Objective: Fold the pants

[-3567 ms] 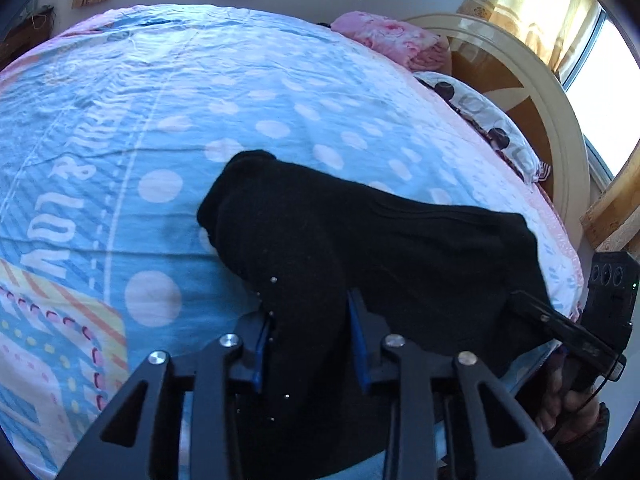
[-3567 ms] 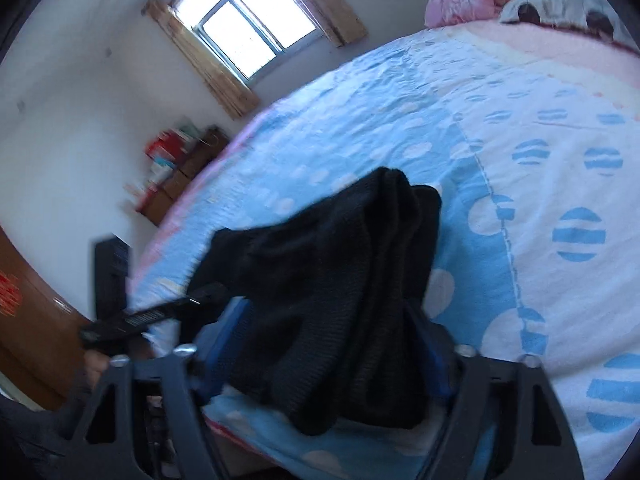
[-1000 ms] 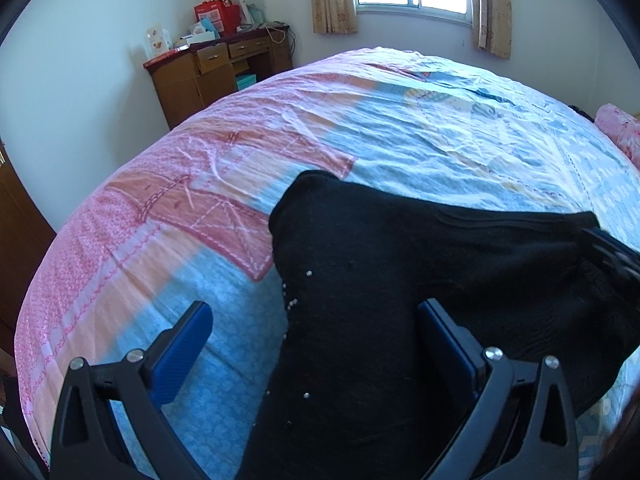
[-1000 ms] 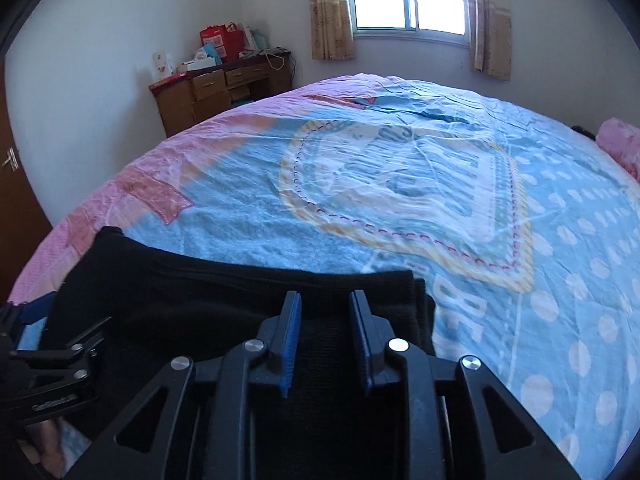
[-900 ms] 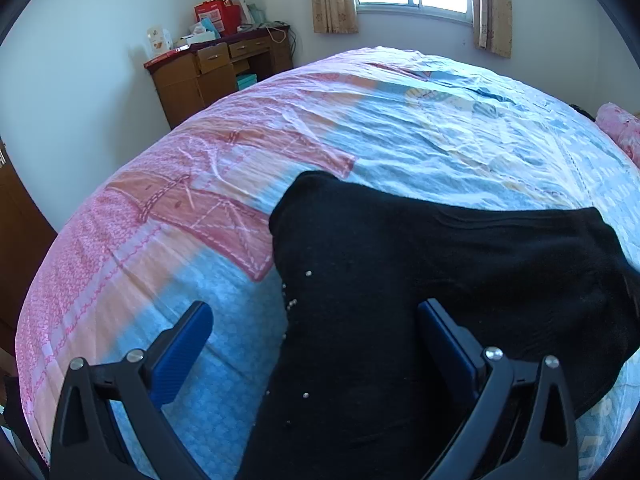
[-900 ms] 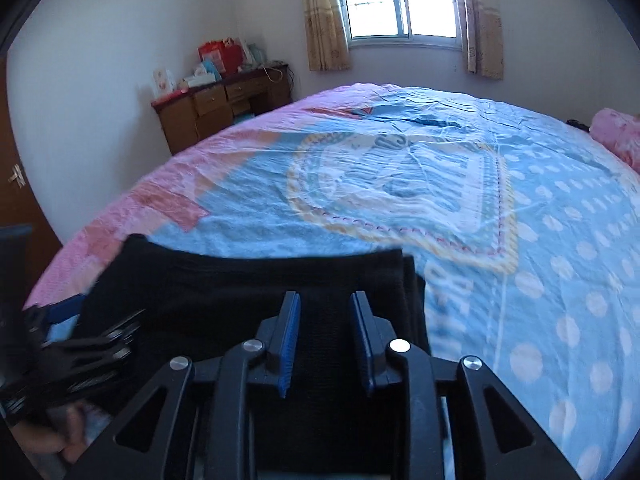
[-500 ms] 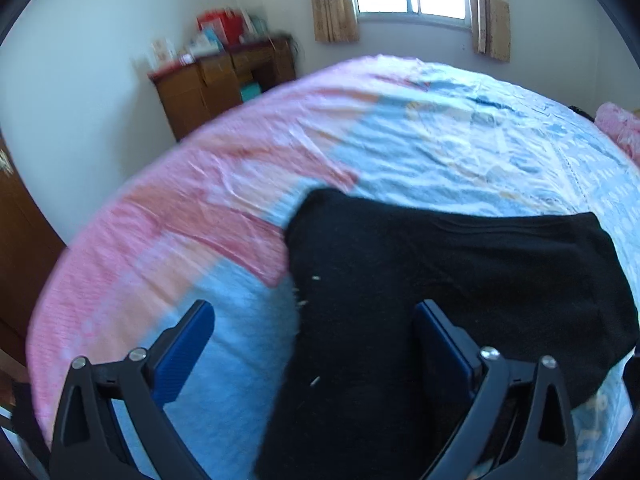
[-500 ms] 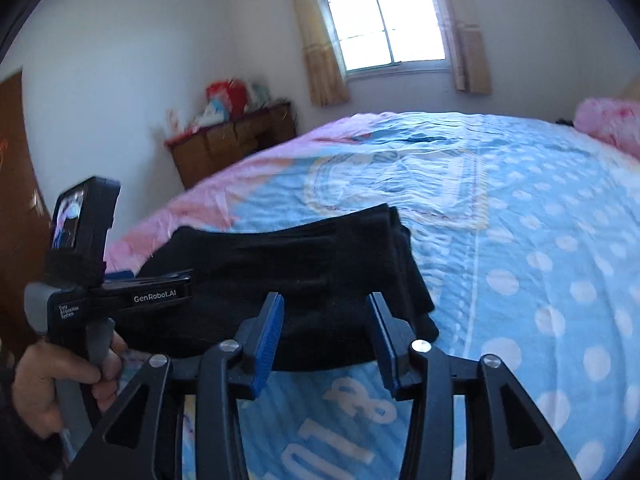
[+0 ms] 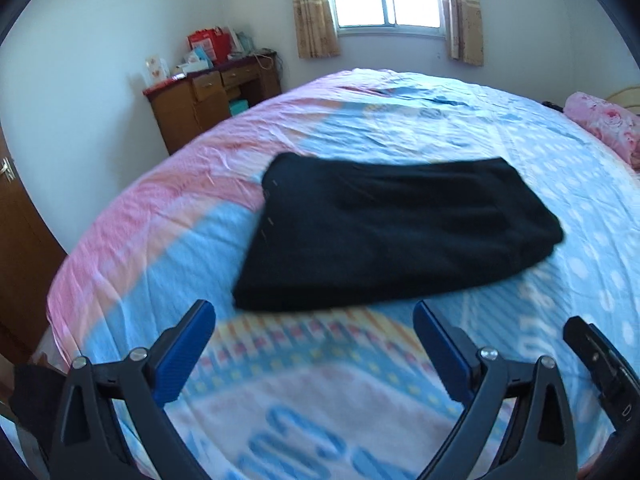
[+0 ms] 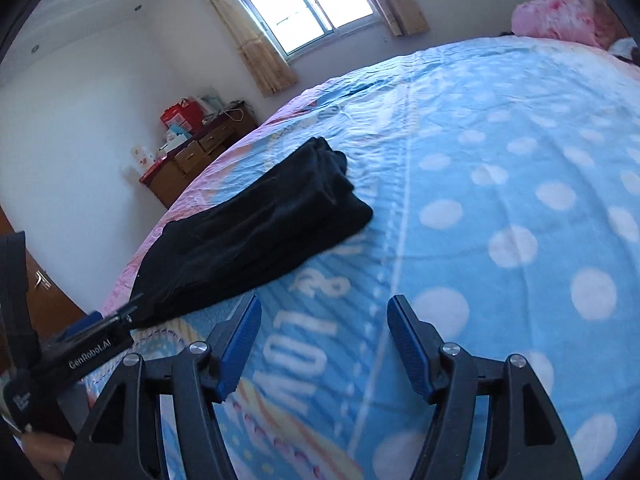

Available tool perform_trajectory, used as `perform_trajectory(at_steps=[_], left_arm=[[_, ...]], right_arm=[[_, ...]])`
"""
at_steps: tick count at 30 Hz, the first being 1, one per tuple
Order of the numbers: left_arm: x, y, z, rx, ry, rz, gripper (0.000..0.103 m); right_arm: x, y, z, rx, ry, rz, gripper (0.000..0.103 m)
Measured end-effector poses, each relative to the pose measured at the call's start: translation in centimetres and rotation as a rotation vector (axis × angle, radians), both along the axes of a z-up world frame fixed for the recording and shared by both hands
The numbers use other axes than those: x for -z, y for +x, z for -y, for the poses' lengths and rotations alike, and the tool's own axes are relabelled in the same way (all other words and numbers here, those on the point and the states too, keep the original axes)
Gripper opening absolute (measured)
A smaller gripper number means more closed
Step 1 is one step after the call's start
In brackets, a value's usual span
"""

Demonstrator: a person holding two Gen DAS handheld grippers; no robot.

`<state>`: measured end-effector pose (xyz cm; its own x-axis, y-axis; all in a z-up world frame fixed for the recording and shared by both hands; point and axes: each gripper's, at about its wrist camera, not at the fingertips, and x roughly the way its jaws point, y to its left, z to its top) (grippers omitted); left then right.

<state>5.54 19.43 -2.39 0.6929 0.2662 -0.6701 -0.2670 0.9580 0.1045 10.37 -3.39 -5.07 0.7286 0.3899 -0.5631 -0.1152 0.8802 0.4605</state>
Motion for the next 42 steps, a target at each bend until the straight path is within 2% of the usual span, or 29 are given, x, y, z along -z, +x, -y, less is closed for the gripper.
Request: perform_trajectory(at_steps=[4,6,8,11,13,14,18,24,28,32,42], left_arm=[[-0.2,-1.8,1.3,0.021,0.006,0.002,0.101],[-1.0,-3.0,1.5,0.031,-0.003,0.027,0.101],[-2.0,-4.1,1.5,0.035,-0.010,0.050,0.101],[-3.8,-5.9,1.6,0.045,0.006,0.099,0.103],[-5.0,-7.1,1.7,0.044,0.017,0.133,0.103],[-5.6,-7.7,1.6,0.043,0.023,0.147,0.103],[-7.5,-9.4,0.9,0.020,0.039,0.186,0.103],[-8.9,-11.2,0.4,0.021,0.058,0.224,0.103],[-9.1,-11.9,0.9,0.024,0.107,0.234,0.103],[-9.1,-11.8,1.2,0.018,0.132,0.226,0.103],[-9.1,-11.8,0.7,0.031,0.070,0.233,0.103]], right_arm=[[-0.8,-1.7,0.2,0.025,-0.028,-0.008,0.067],[-2.2,-3.0,0.4,0.060,-0.006,0.010,0.067],[-3.9,-4.4,0.4,0.091,-0.007,0.060,0.067],[-7.1,-7.0,-0.2,0.102,-0.023,0.185,0.070],[-9.1,-8.7,-0.7,0.099,-0.044,0.263,0.078],[-10.1,-9.6,-1.2,0.098,-0.062,0.306,0.079],[-13.1,-12.5,-2.5,0.081,-0.111,0.399,0.082],[-15.3,-14.7,-2.9,0.095,-0.120,0.438,0.082],[-15.8,-16.1,-2.8,0.143,-0.167,0.462,0.082],[-15.7,-16.1,-3.2,0.132,-0.195,0.452,0.082],[-14.9,-16.1,-3.0,0.145,-0.191,0.421,0.082]])
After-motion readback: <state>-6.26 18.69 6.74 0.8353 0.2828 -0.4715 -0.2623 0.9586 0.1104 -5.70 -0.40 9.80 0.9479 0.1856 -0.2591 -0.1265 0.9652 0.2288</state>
